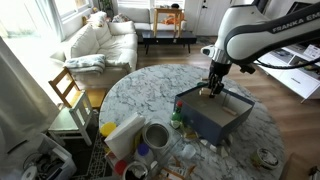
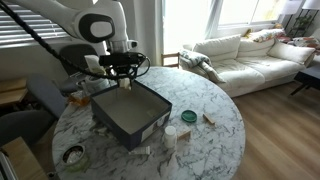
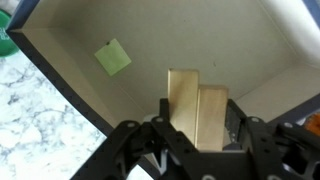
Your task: Pick up the striped towel from the box and put it on the table, pick up the box and put it on top of the striped towel, pick up two wooden blocks at the same time from the box and put them on the table
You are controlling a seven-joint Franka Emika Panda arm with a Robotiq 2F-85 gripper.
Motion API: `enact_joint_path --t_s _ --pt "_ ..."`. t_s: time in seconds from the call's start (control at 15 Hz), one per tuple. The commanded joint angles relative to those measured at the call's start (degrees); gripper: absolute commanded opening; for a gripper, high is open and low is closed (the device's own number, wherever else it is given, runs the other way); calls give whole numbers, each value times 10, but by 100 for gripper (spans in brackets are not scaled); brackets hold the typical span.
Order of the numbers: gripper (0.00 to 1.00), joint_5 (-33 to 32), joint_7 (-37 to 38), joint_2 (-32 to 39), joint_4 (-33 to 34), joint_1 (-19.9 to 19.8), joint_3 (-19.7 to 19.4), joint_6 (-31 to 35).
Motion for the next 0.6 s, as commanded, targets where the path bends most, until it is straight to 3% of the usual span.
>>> enact_joint_path --t_s 0.0,0.4,0.53 --pt "30 15 -16 -101 -90 32 -2 -2" --pt "30 112 -45 -226 -190 105 -8 -30" --pt "30 173 -54 -257 -215 135 -15 -57"
